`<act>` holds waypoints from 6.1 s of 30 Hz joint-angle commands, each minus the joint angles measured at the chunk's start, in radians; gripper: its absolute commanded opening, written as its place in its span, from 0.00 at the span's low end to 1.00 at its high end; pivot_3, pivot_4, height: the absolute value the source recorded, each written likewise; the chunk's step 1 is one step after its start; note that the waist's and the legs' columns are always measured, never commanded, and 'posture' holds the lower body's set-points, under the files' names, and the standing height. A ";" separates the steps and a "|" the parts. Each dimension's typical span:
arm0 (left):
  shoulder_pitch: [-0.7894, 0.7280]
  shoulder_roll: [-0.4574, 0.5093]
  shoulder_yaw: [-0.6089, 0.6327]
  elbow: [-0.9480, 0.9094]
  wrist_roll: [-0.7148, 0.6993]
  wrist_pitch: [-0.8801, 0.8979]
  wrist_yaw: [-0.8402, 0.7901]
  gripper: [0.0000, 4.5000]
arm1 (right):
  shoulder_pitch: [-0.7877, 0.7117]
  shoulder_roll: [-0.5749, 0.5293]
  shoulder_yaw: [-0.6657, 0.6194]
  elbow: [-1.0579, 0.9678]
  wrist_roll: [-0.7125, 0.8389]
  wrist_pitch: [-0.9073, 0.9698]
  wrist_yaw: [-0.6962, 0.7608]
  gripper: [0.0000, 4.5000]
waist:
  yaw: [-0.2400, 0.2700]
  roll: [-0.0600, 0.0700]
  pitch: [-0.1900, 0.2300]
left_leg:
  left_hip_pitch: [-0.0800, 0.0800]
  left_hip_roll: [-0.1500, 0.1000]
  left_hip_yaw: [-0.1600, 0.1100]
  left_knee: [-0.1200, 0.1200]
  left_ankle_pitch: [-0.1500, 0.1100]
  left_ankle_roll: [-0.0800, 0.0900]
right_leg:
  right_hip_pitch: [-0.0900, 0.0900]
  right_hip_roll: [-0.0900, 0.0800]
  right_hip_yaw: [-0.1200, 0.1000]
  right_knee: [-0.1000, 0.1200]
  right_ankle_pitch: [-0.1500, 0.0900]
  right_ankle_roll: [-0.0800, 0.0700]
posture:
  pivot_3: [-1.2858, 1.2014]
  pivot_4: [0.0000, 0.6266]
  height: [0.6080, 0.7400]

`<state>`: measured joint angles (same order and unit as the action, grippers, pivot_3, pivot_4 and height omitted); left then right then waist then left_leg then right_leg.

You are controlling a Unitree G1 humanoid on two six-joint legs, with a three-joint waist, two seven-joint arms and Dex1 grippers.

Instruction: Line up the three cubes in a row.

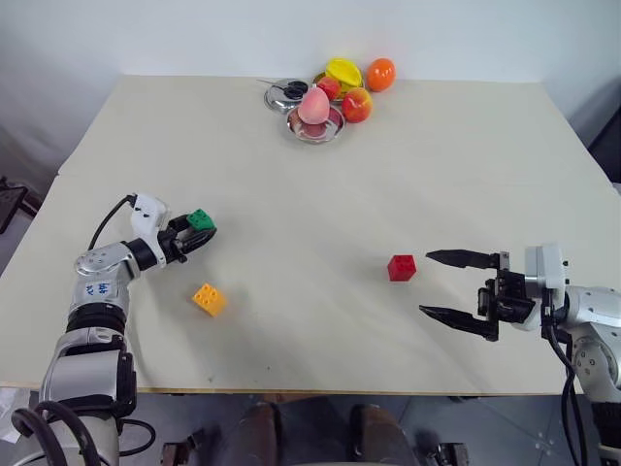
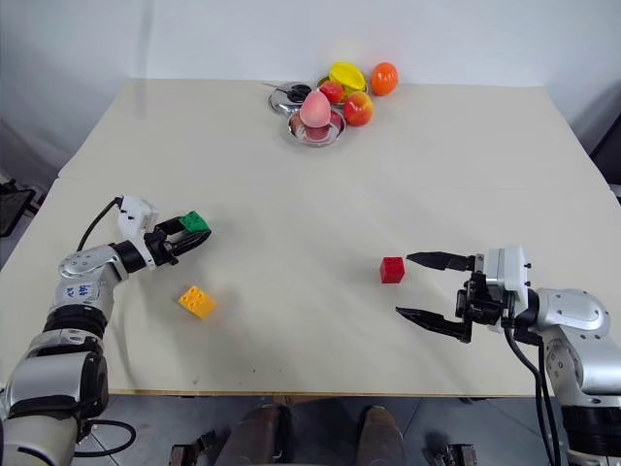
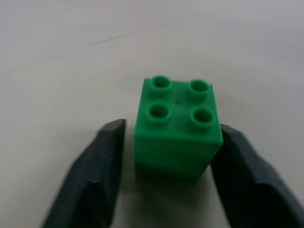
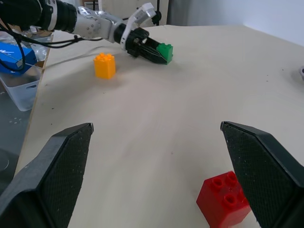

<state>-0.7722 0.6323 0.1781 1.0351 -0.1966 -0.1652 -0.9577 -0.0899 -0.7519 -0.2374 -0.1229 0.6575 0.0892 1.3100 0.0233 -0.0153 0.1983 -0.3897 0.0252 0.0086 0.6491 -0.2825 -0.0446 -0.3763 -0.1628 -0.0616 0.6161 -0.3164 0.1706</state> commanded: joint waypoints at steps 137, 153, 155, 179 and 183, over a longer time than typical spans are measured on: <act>0.424 -0.005 -0.107 -0.784 -0.142 0.102 -0.282 0.32 | 0.210 0.020 -0.096 0.058 -0.018 -0.195 0.134 1.00 | 0.009 0.001 -0.001 | 0.003 0.005 0.004 0.005 -0.005 0.002 | 0.002 0.003 -0.001 -0.005 0.005 -0.005 | 0.52 0.24 1.00; -0.220 -0.105 -0.281 0.134 0.118 -0.238 -0.536 0.32 | 0.439 0.051 -0.218 -0.138 0.015 -0.179 0.034 1.00 | 0.002 -0.001 -0.001 | 0.001 0.005 0.009 0.002 -0.006 0.004 | 0.001 0.003 0.000 -0.008 0.007 -0.001 | 0.52 0.24 1.00; -0.225 -0.094 -0.269 0.151 0.120 -0.246 -0.544 0.32 | 0.449 0.054 -0.220 -0.145 0.014 -0.181 0.029 1.00 | 0.002 -0.001 -0.001 | 0.001 0.005 0.009 0.003 -0.006 0.004 | 0.001 0.003 0.000 -0.008 0.007 -0.001 | 0.52 0.24 1.00; -0.017 0.089 -0.080 -0.075 -0.044 -0.170 -0.653 0.94 | 0.364 0.018 -0.268 0.013 -0.006 -0.209 0.074 1.00 | -0.004 -0.001 -0.001 | 0.002 0.005 0.009 0.003 -0.006 0.004 | 0.000 0.003 0.000 -0.006 0.007 -0.001 | 0.52 0.24 1.00; 0.205 0.199 -0.004 -0.312 -0.125 -0.066 -0.597 0.94 | 0.355 -0.024 -0.317 0.102 -0.016 -0.235 0.104 1.00 | -0.013 -0.001 0.000 | 0.003 0.006 0.009 0.002 -0.006 0.005 | 0.000 0.003 0.000 -0.006 0.007 -0.001 | 0.52 0.24 1.00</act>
<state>-0.6015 0.7983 0.1355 0.8215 -0.2693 -0.2768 -1.5012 0.2657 -0.7578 -0.5142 -0.0374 0.6363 -0.1224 1.3957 0.0105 -0.0160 0.1978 -0.3871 0.0311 0.0177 0.6508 -0.2887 -0.0401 -0.3761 -0.1601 -0.0617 0.6103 -0.3097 0.1694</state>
